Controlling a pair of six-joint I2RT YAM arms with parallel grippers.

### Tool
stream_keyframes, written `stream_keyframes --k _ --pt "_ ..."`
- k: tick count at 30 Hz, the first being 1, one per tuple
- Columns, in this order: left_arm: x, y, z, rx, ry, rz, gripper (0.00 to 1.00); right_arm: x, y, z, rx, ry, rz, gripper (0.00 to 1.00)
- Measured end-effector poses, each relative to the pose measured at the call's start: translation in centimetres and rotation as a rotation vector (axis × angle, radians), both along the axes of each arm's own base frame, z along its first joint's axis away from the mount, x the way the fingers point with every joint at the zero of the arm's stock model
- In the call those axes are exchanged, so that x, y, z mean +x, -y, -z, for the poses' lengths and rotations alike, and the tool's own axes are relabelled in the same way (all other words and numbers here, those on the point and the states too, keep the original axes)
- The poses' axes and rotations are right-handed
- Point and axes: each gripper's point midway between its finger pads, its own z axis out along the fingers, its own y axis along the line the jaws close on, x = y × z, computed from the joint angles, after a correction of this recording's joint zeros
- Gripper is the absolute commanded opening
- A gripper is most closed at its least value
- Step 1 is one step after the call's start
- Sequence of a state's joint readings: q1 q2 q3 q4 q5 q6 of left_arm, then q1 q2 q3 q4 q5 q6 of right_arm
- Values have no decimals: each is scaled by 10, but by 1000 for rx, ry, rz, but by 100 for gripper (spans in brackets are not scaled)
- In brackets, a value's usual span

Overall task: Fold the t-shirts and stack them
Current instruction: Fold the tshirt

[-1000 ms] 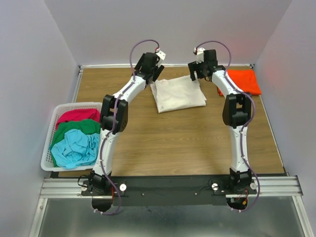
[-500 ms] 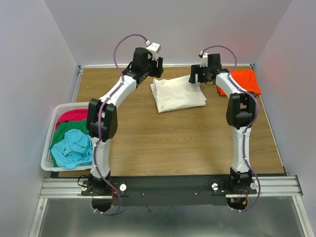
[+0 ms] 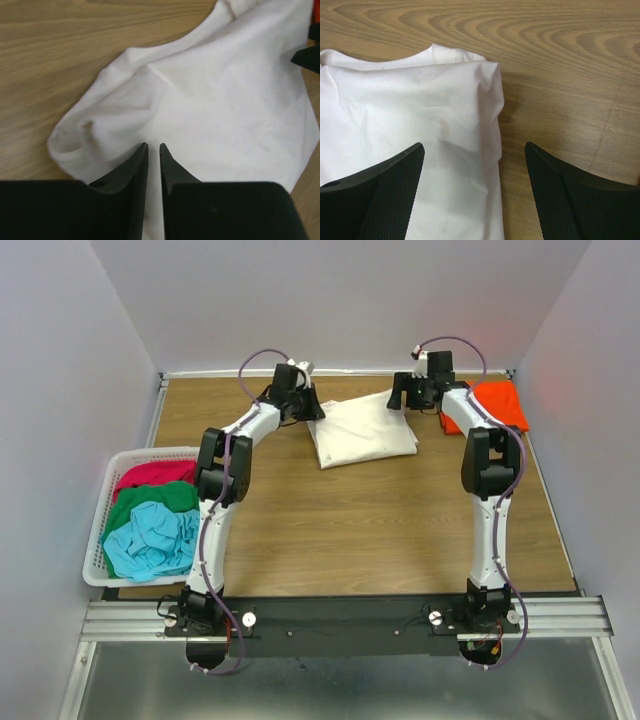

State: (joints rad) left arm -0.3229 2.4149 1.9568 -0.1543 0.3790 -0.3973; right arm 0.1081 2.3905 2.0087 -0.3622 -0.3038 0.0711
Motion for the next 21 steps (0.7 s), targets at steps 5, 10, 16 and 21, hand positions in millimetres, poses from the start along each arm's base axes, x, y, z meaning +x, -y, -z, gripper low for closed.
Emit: stream_keyframes --k 5,10,16,21 --pt "-2 -41 28 -35 -102 -93 21 -1 -1 9 18 -23 8 88" --pt "-2 -54 27 -82 -118 -107 21 -4 -9 23 65 -58 0 89" --pt "-4 -52 28 -94 -123 -97 21 -4 -19 23 133 -71 -17 88" --pt "-5 -52 29 -96 -121 -95 21 -4 -32 21 225 -83 -53 80"
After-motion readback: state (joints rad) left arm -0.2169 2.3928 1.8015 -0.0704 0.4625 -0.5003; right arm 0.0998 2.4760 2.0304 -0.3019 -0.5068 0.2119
